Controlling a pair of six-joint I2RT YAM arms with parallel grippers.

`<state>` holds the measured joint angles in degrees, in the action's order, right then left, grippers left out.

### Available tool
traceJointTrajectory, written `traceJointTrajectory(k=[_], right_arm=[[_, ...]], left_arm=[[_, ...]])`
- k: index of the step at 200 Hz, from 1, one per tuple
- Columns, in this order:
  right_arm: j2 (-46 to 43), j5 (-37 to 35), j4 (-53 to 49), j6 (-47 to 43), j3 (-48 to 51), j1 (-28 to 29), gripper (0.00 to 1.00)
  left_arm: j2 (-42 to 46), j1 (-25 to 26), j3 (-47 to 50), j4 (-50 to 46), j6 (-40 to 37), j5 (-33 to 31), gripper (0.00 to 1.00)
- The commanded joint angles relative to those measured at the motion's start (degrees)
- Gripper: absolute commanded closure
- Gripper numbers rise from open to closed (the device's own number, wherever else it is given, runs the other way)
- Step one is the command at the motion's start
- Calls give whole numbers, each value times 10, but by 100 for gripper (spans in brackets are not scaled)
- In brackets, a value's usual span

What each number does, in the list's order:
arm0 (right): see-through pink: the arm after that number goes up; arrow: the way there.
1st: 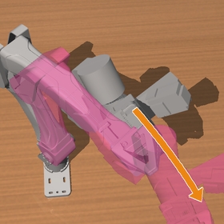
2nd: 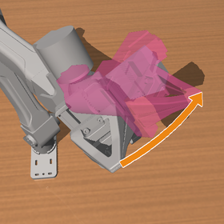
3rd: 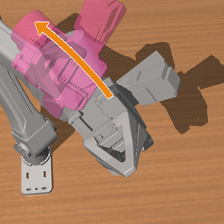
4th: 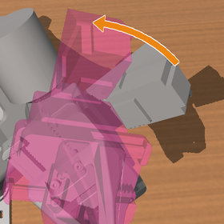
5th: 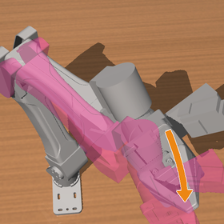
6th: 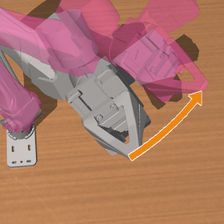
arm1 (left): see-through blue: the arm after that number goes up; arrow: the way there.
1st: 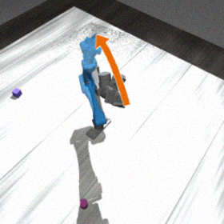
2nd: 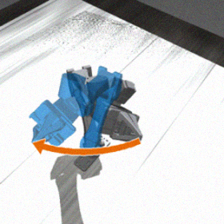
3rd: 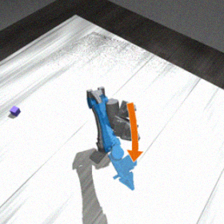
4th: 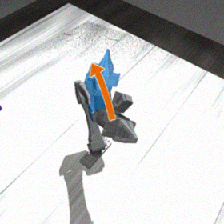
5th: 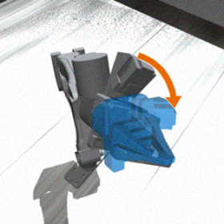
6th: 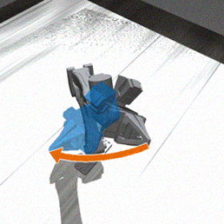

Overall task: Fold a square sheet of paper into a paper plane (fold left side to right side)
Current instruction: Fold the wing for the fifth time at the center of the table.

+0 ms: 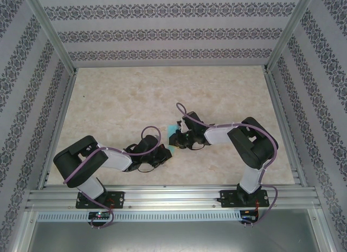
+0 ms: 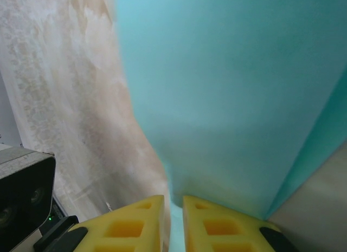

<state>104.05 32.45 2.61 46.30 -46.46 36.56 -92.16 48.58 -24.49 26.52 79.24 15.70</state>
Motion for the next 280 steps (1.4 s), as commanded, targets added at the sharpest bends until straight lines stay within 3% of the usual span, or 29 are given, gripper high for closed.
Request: traceJointTrajectory(k=[1, 280], right_arm=[[25, -93, -44, -42, -15, -32, 82], [126, -117, -174, -153, -234, -161, 81]], left_arm=[[-21, 12, 23, -110, 11, -8, 97], [-34, 13, 37, -78, 23, -7, 99]])
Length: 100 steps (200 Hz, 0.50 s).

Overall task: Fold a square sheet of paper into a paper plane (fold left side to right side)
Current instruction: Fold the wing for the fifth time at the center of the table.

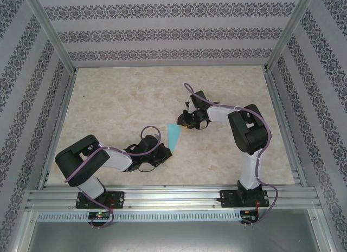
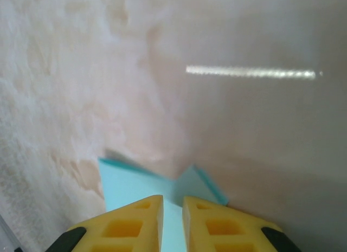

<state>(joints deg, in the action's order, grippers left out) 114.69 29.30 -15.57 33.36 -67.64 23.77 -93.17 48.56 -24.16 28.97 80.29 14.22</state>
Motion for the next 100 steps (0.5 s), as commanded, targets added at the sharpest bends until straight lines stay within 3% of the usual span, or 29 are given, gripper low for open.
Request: traceJointTrajectory(k=[1, 39, 73, 100], right_arm=[[20, -86, 8, -23, -23, -34, 80], [2, -83, 0, -34, -29, -41, 80], [-95, -62, 14, -26, 23, -39, 80], [-148, -23, 46, 8, 83, -4, 79]], left_arm=[[-24, 13, 34, -103, 12, 8, 99], [-19, 13, 34, -103, 12, 6, 99], [-6, 13, 29, -115, 7, 3, 99], [0, 13, 22, -123, 0, 1, 99]])
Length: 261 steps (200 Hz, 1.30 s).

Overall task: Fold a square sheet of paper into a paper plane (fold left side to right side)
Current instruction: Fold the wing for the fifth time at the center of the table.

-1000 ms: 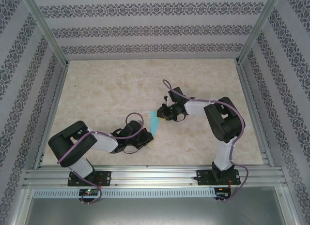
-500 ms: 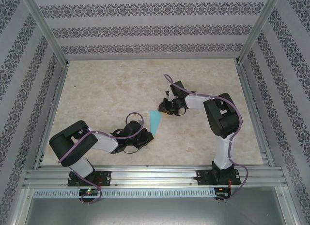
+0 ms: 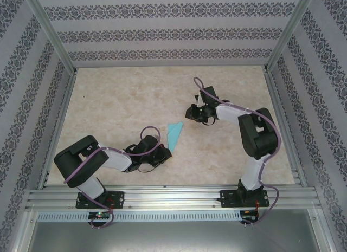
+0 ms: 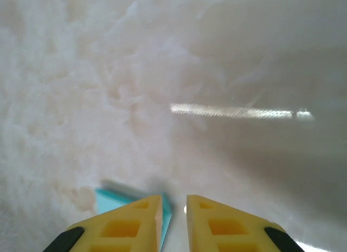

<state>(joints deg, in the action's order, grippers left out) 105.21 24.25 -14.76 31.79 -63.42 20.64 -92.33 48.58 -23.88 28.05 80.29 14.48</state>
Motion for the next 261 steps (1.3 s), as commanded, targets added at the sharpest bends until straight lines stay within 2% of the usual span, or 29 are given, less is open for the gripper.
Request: traceJointTrajectory(k=[1, 49, 79, 104, 148, 174, 261], right_arm=[[-54, 28, 40, 25, 43, 29, 79], [-15, 37, 121, 86, 77, 93, 79], [28, 21, 116, 79, 61, 97, 80], [49, -8, 69, 55, 41, 96, 80], [62, -20, 40, 43, 47, 97, 80], [61, -21, 43, 42, 50, 97, 80], [68, -25, 26, 40, 44, 99, 79]], left_arm=[[-9, 13, 19, -114, 0, -2, 99], [-9, 13, 13, -115, -4, 2, 99], [-4, 13, 12, -114, -6, 1, 99], [5, 10, -7, -128, -24, 4, 98], [40, -5, -80, -213, -83, 9, 94], [46, -17, -105, -232, -101, 10, 94], [-68, -52, -195, -202, -143, 57, 97]])
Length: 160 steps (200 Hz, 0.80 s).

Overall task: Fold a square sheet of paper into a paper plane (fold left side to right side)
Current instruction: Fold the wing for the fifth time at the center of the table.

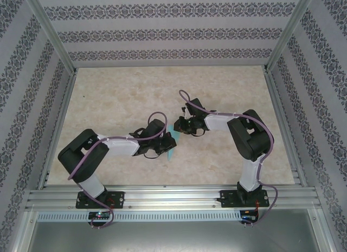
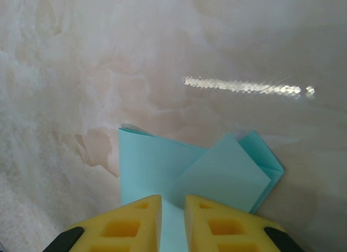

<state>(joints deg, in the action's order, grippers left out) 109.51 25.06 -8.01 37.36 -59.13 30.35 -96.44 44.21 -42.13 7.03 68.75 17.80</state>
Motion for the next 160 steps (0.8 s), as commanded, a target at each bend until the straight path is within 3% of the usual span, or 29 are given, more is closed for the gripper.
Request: traceJointTrajectory(k=[1, 65, 160], right_arm=[[25, -33, -42, -16, 0, 1, 79], [30, -54, -69, -20, -8, 1, 80], [42, -66, -83, -24, -18, 0, 80]], left_arm=[[-28, -8, -12, 9, -28, 24, 97], [-28, -5, 61, 41, 3, 35, 97], [50, 7, 124, -55, -28, 58, 96]])
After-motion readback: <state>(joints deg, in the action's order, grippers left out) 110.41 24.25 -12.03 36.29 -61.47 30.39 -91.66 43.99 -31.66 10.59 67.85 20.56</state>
